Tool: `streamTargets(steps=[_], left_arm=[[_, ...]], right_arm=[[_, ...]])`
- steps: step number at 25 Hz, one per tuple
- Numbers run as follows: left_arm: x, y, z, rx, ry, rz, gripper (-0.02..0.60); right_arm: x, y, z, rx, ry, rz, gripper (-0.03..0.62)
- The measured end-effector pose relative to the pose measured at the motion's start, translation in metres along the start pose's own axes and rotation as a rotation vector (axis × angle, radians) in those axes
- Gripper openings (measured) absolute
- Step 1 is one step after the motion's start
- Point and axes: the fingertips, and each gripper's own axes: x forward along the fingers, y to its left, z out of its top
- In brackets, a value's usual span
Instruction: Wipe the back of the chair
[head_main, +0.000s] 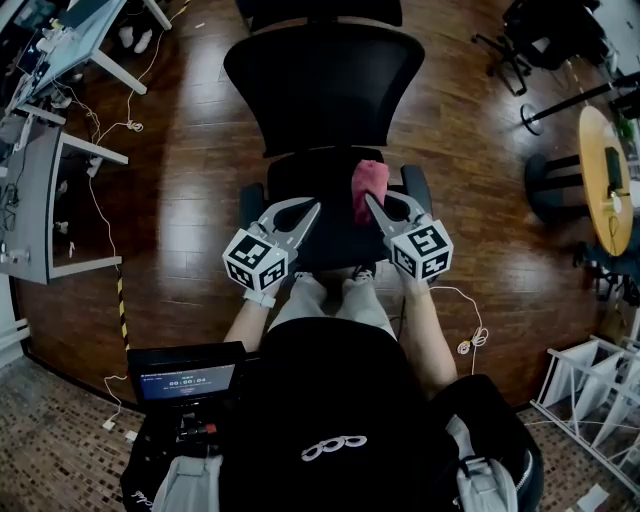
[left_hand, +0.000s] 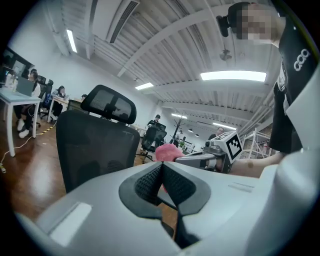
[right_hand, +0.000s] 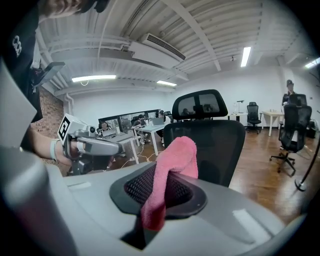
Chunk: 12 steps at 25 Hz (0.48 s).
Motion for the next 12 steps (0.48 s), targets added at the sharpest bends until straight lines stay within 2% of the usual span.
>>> streamTargets(steps=[6, 12], left_arm=[[0.020, 0.016, -0.002, -0.020, -0.004, 0.043, -0.006], [0.050, 0.033, 0.005, -0.052, -0.030, 0.080, -0.006]], right_arm=[[0.025, -0.036, 0.006, -0.027, 0.013, 0.020, 0.040], [0.058, -0.112, 0.016, -0.059, 0.012, -0.055, 0.040]])
